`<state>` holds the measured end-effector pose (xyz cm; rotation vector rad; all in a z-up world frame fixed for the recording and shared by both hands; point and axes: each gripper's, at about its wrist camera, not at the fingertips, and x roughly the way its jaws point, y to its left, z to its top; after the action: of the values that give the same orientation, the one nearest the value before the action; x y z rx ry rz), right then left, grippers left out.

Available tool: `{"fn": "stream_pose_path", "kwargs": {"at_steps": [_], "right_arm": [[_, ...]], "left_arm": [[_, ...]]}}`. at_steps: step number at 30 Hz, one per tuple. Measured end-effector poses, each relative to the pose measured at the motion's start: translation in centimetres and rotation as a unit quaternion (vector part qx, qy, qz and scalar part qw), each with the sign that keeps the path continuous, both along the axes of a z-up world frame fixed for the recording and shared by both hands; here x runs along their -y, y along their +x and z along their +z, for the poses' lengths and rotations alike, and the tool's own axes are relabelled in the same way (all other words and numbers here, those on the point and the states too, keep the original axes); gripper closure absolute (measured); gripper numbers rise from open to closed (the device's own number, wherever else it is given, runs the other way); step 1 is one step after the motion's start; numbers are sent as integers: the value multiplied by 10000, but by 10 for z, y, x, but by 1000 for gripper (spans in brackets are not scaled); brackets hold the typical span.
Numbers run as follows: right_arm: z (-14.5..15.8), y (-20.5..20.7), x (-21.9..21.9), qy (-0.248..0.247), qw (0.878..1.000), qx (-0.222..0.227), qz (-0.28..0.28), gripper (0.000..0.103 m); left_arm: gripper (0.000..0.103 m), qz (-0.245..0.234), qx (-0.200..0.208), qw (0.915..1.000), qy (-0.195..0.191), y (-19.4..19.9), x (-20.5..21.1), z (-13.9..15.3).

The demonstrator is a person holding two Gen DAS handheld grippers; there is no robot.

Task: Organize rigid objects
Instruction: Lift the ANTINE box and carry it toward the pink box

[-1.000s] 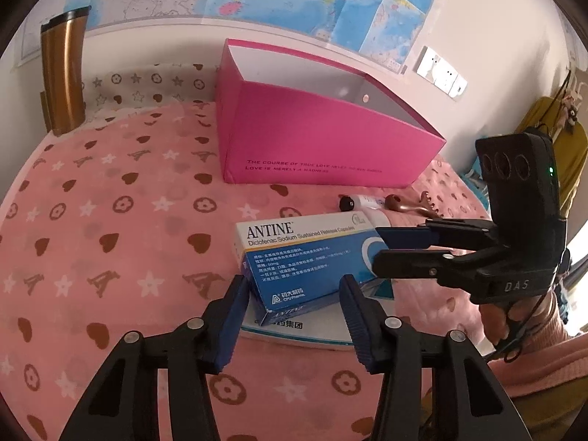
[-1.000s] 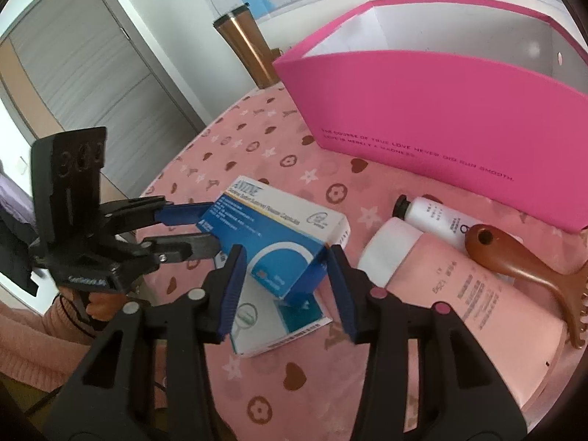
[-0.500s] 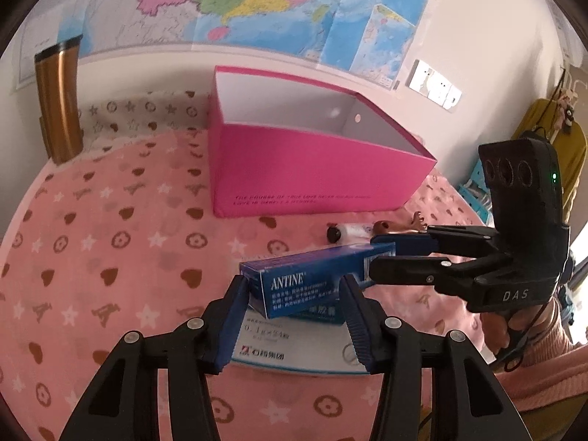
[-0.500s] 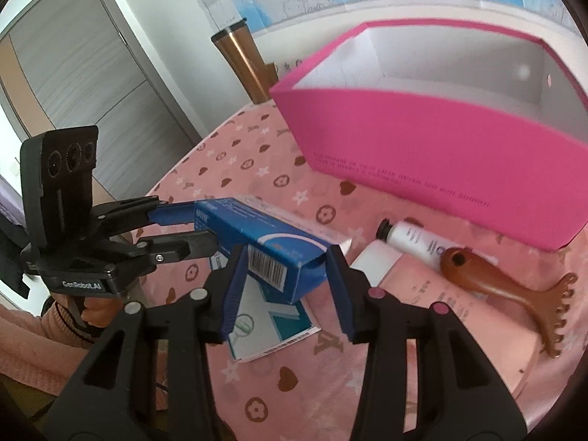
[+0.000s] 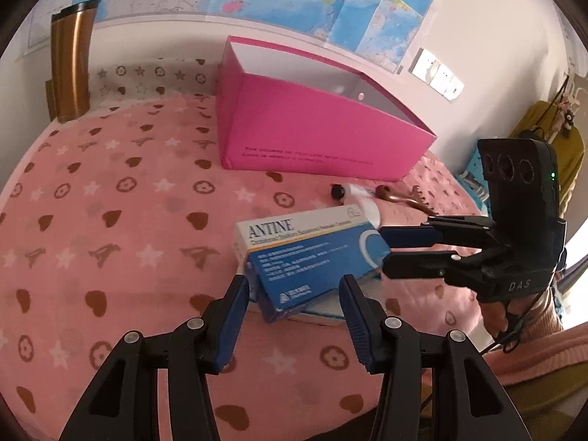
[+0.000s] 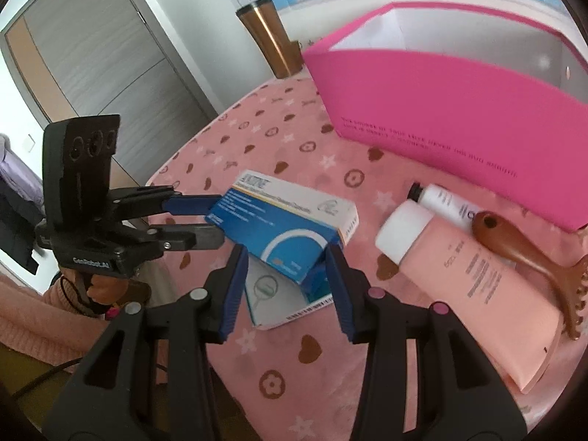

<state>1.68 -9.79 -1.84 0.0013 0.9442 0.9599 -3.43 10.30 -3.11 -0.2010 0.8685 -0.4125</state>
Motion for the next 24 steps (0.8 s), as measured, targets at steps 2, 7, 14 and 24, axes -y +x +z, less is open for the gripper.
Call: {"fn": "stream_pose_path", "kwargs": {"at_steps": [2, 7, 14, 24], "right_arm": [[0, 6, 3, 104, 9998, -64, -128, 56], [-2, 17, -1, 109, 9996, -119, -239, 56], [3, 16, 0, 20, 9996, -26, -294, 56], [45, 18, 18, 113, 9973, 518, -501, 56]], "left_arm": [[50, -29, 24, 9999, -106, 2, -1, 2], [50, -90, -13, 9999, -54, 6, 5, 0], [49, -92, 79, 9999, -122, 8, 7, 10], [49, -226, 559, 9982, -9, 25, 22, 51]]}}
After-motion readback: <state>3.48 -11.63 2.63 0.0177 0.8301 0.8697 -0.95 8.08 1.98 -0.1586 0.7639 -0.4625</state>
